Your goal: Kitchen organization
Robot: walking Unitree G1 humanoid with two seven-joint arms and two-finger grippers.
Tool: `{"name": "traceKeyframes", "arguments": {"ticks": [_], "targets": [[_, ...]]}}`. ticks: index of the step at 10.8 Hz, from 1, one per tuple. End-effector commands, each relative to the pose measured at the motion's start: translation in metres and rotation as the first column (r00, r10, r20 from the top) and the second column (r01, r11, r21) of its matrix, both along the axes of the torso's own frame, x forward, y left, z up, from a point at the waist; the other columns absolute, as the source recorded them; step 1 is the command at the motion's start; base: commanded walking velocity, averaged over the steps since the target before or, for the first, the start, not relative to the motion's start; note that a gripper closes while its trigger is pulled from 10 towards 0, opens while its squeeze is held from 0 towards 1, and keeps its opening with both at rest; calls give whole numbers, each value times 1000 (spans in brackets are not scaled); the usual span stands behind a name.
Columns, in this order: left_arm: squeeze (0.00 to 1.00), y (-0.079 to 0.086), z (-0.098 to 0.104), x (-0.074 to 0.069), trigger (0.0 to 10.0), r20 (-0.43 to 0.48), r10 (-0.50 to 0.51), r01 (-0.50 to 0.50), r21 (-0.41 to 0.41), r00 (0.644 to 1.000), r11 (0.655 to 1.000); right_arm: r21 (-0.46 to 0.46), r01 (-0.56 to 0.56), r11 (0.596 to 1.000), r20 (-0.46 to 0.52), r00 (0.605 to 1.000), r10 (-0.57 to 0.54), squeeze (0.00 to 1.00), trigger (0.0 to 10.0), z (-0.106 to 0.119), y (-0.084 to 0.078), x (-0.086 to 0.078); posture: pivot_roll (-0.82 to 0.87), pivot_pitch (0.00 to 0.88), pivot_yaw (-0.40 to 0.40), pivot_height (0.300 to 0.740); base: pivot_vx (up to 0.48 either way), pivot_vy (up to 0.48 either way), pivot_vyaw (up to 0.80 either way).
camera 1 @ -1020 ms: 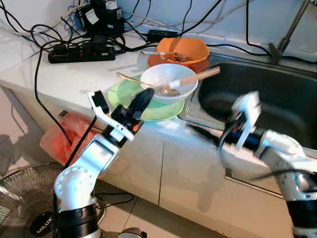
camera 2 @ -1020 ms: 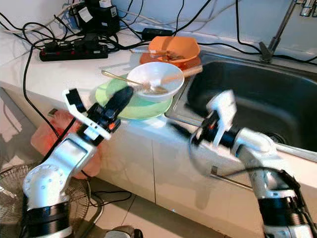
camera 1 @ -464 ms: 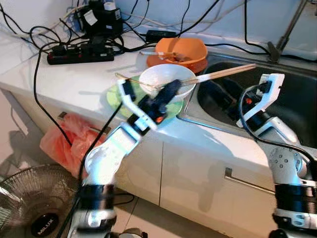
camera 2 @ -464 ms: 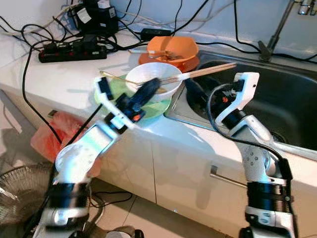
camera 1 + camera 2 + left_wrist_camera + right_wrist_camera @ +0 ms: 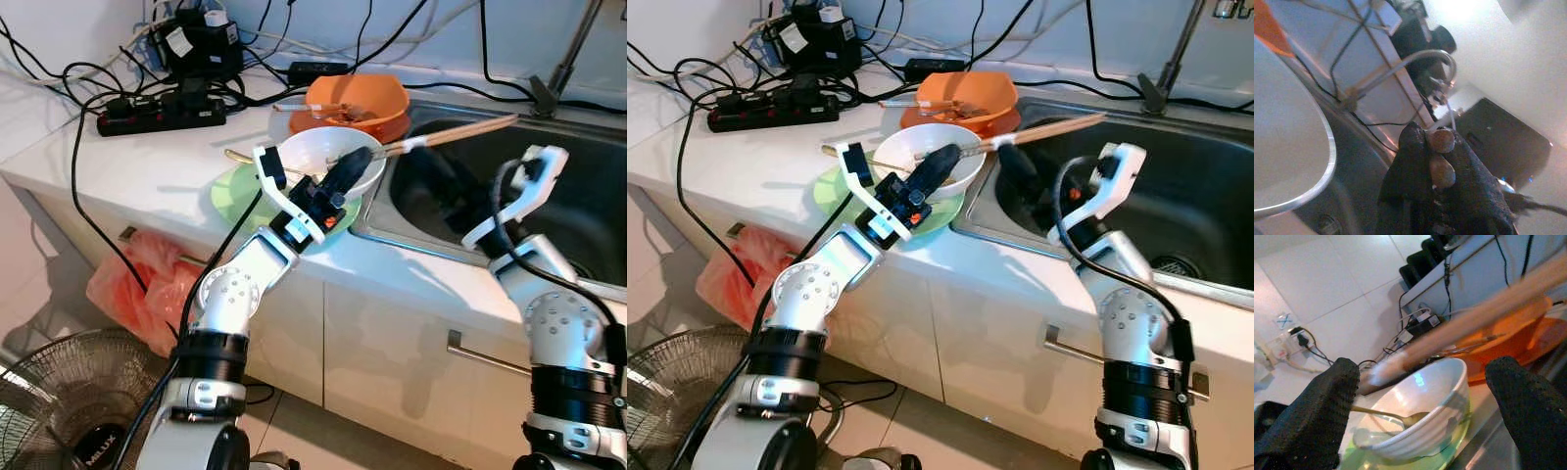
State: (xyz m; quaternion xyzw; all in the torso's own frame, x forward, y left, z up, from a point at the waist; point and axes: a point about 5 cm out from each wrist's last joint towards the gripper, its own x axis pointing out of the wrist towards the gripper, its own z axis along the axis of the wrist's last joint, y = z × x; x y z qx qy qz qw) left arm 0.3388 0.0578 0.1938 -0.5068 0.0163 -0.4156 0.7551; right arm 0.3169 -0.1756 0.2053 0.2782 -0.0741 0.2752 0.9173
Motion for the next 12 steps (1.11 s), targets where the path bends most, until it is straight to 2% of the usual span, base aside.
{"name": "traceKeyframes", "arguments": {"ticks": [1, 2, 4, 5, 7, 8, 9, 10, 11, 12], "targets": [[0, 11, 5, 7, 0, 18, 48, -48, 1, 999, 999, 0, -18, 1000, 9, 1000, 18, 0, 10000, 1, -2, -4, 125, 37, 96, 740, 0, 0, 0], [0, 21, 7, 12, 0, 18, 75, -74, -13, 997, 997, 9, -2, 1000, -5, 1000, 2, 0, 10000, 1, -10, -5, 127, 40, 97, 740, 0, 0, 0], [0, 17, 6, 7, 0, 22, 17, -16, -15, 1000, 1000, 39, -5, 999, -33, 999, 6, 0, 10000, 6, -26, -11, 122, 47, 101, 740, 0, 0, 0], [0, 11, 3, 4, 0, 18, -17, 17, -14, 1000, 1000, 35, -9, 999, -32, 999, 11, 0, 10000, 7, -26, -11, 120, 48, 103, 740, 0, 0, 0], [0, -8, 2, -4, 0, 24, -113, 114, -27, 993, 993, 107, -24, 994, -14, 1000, 25, 0, 10000, 15, -17, -3, 123, 51, 109, 740, 0, 0, 0], [0, -9, 3, -5, 0, 24, -124, 125, -29, 992, 992, 118, -26, 993, -15, 1000, 28, 0, 10000, 15, -16, -2, 124, 52, 113, 740, 0, 0, 0], [0, -16, 3, -9, 0, 25, -169, 170, -27, 985, 985, 179, -30, 983, -5, 999, 32, 0, 10000, 21, -11, 4, 129, 54, 121, 740, 0, 0, 0], [0, -19, 4, -11, 0, 28, -190, 191, -23, 981, 981, 205, -26, 978, 15, 1000, 23, 0, 9529, 26, -9, 9, 132, 54, 128, 740, 0, 0, 0], [0, -19, 5, -11, 0, 30, -193, 194, -23, 981, 981, 226, -16, 974, 20, 1000, 11, 0, 0, 28, -10, 11, 134, 54, 128, 740, 0, 0, 0], [0, -18, 7, -11, 0, 34, -197, 198, -23, 980, 980, 239, -9, 971, 25, 1000, 3, 0, 0, 29, -12, 11, 137, 55, 127, 740, 0, 0, 0]]}}
